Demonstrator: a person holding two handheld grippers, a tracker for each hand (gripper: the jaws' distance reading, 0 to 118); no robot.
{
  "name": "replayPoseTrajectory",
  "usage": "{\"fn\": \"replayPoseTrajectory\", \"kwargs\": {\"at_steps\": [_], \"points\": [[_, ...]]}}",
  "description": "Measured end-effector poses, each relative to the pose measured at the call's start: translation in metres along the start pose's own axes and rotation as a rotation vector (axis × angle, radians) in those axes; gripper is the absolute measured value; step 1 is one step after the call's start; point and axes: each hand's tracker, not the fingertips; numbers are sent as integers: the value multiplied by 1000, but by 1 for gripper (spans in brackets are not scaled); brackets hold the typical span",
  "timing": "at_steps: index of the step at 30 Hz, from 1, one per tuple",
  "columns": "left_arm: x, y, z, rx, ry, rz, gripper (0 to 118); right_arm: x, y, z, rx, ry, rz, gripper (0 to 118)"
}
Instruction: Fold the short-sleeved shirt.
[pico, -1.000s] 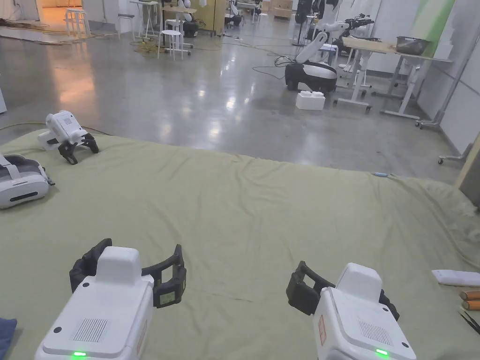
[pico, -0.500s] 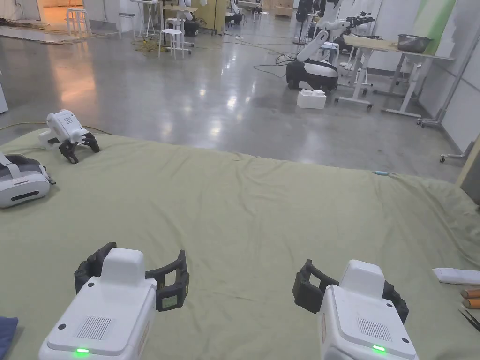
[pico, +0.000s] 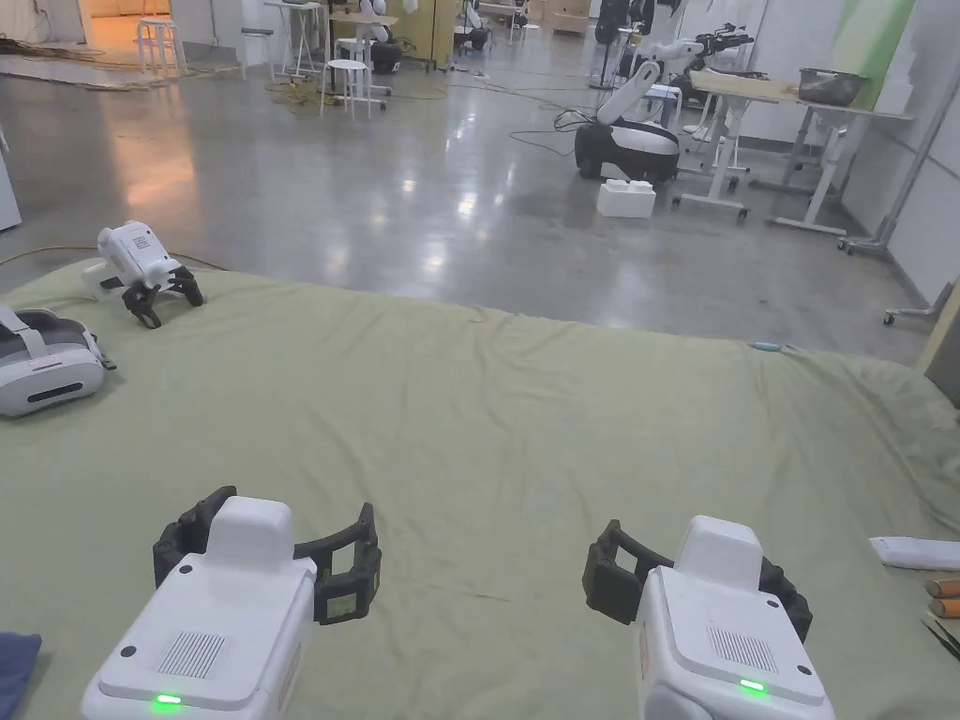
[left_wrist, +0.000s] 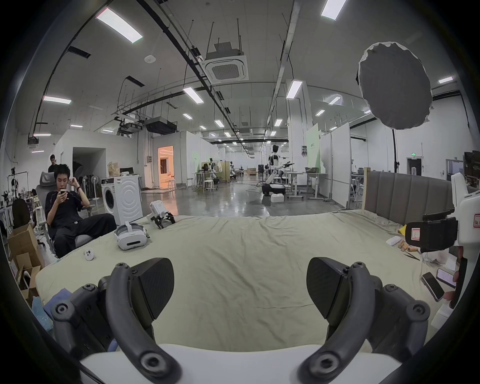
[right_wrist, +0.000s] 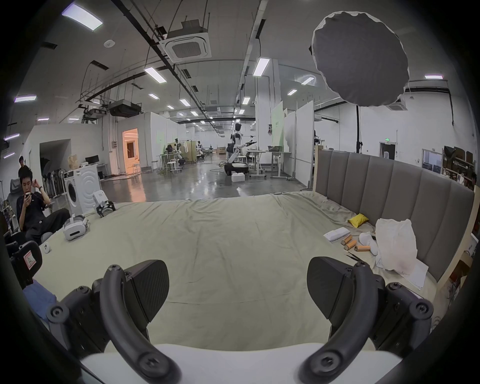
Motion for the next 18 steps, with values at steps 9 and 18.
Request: {"fn": "replayPoseTrajectory", "kwargs": {"at_steps": [9, 18], "points": [[-3, -2, 1, 18, 13, -19, 105, 3, -3, -2, 10, -8, -14, 108], [-5, -5, 0, -1, 1, -5, 105, 12, -9, 1, 93, 124, 12, 108]]}}
